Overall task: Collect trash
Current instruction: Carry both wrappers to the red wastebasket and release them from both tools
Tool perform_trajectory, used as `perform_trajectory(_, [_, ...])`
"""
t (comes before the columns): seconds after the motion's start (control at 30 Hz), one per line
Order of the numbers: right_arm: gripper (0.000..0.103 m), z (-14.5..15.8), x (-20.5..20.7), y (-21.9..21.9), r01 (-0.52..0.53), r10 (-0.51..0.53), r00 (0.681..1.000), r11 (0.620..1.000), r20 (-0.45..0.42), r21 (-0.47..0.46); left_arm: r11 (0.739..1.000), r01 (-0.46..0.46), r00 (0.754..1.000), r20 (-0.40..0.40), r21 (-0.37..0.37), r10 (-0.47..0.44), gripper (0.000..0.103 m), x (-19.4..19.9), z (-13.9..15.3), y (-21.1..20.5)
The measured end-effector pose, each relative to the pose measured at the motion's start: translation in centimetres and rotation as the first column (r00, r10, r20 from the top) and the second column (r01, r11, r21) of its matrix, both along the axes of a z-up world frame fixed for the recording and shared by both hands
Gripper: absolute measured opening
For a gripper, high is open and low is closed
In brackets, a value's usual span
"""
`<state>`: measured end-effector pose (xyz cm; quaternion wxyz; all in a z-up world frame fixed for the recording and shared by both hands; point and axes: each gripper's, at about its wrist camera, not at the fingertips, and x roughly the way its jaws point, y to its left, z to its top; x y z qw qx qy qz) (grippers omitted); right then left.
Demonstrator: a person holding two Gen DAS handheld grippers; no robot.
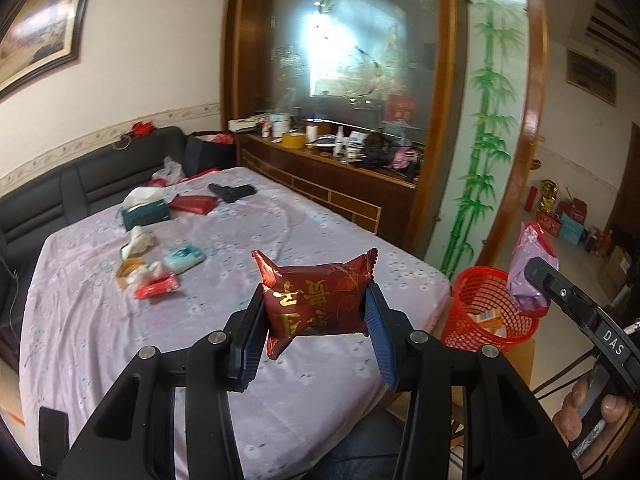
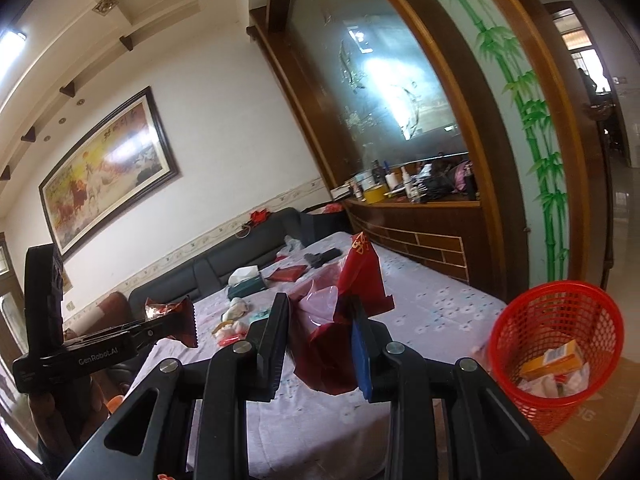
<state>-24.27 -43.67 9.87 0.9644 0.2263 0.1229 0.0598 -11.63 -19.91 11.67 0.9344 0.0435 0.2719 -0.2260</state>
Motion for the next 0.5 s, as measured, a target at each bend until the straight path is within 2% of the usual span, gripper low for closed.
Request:
perform_trajectory(0.33, [0.031, 0.2, -1.7, -3.2, 0.112, -0.112, 0.994, 0.994, -0.014, -0.010, 0.987, 0.158, 0.987, -0.021, -0.006, -0.158, 0.045, 0.0, -0.3, -5.6])
perform_trajectory(0.5, [0.031, 0.0, -2.6, -5.4, 0.179, -0.179, 0.983, 0.984, -0.036, -0.018, 0.962, 0.270, 0.960, -0.059, -0.044, -0.273, 0.045, 0.5, -0.4, -8.6])
